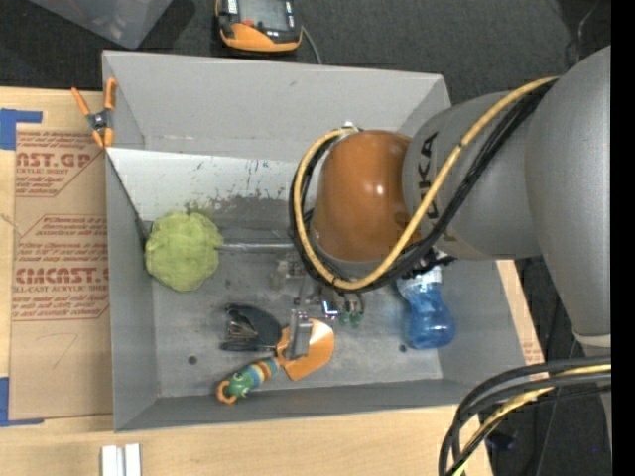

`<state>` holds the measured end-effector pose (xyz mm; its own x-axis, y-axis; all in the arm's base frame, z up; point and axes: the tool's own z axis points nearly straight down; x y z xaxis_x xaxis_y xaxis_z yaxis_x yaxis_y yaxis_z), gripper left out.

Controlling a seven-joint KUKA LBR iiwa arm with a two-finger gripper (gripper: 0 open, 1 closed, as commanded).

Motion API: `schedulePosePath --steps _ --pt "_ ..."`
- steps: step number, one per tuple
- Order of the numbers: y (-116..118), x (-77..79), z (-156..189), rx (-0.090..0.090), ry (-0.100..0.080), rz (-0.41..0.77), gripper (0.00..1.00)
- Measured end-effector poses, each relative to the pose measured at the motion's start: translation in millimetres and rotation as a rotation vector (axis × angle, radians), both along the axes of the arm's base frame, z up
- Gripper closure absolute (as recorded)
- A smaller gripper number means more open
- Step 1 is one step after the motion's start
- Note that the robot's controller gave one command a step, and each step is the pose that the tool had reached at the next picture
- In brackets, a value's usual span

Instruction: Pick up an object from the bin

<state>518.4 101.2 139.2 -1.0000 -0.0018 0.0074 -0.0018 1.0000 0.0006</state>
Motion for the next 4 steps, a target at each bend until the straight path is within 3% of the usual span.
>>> schedulePosePath --steps 1,2,3,4 --pt "-0.6 2.1 4.1 0.001 -0.008 -0.002 0.0" --pt "-25.7 -17.9 -70.0 0.002 -0.003 -0.014 0.0" --pt "-15.4 -24.5 -19.5 0.005 -0.017 -0.058 0.0" --pt "-8.7 -34.5 -40.5 0.001 0.002 -0.194 0.0"
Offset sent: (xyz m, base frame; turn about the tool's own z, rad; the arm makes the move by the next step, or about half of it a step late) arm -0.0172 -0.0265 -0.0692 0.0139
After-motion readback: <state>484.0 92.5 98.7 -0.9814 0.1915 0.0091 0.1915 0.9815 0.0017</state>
